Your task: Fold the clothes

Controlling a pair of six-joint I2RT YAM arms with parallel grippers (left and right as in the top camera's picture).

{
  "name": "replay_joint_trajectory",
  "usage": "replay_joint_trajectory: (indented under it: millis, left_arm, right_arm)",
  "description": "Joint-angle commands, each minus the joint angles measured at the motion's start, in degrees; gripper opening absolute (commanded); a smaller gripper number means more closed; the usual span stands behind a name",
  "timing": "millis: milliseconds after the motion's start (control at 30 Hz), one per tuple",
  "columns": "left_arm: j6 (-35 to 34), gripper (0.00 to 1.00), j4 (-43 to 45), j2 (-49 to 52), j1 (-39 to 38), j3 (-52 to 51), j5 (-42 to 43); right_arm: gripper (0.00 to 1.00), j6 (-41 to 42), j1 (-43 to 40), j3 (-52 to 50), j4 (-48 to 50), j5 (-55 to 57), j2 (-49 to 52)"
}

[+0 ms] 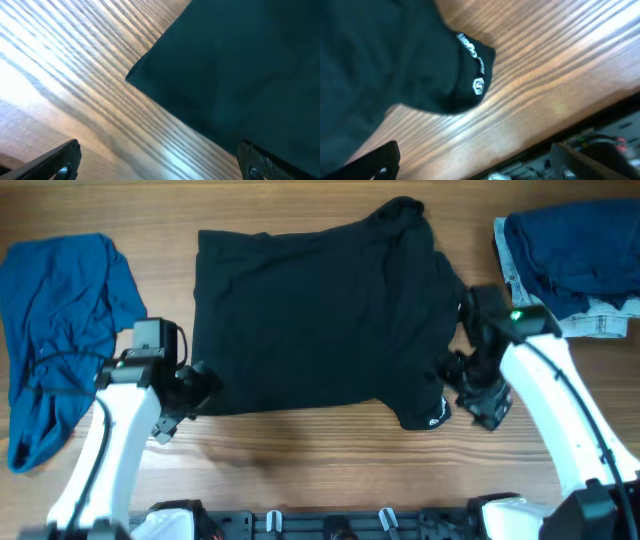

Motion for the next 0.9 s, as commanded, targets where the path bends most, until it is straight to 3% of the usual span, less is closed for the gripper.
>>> replay_joint_trajectory:
  millis: [0, 67, 133, 200, 300, 400, 567, 667, 767, 867]
  left_arm:
    - [-7.6, 1.00, 1.2, 9.1, 0.2, -0.2, 1.0]
    - [-20.8, 0.96, 1.9, 14.6, 0.2, -1.4, 0.9]
    - [-32.6, 0.78, 1.9, 17.8, 0.2, -2.7, 0.9]
    - [-42.1, 0.81, 4.8, 18.4, 0.2, -4.6, 0.6]
    - [-49.8, 0.80, 12.0, 18.4, 0.2, -7.3, 0.4]
    - [-50.9, 0.77, 19.6, 18.4, 0.2, -9.5, 0.3]
    - [-50.9, 0.68, 22.3, 18.4, 0.2, -9.5, 0.6]
    - [-46.6, 0.67, 22.2, 18.3, 0.2, -9.5, 7.5]
    - [-41.3, 0.86, 19.2, 18.0, 0.2, -9.5, 11.5]
    - [-41.2, 0.87, 16.9, 17.0, 0.2, -9.5, 7.9]
  right_arm:
    - [0.93, 10.3, 3.5, -8.6, 7.7, -2.2, -3.0]
    - [0.93, 13.2, 6.7, -14.6, 16.8, -4.3, -2.6]
    - [0.92, 16.3, 8.6, -17.9, 20.7, -3.5, -2.6]
    - [0.92, 18.8, 8.7, -19.6, 25.0, -0.7, -2.6]
    - [0.90, 19.2, 8.7, -21.1, 29.8, 0.4, -2.6]
    - [0.88, 19.2, 8.7, -21.1, 30.8, 4.0, -2.5]
    - [0.87, 18.9, 8.7, -23.6, 31.9, 4.5, -2.4]
    - [0.87, 18.9, 8.7, -26.6, 34.3, 4.5, -2.4]
    - [0.88, 17.2, 8.7, -27.2, 35.8, 4.5, -2.4]
    - [0.88, 15.9, 8.7, -27.2, 37.6, 4.5, -2.4]
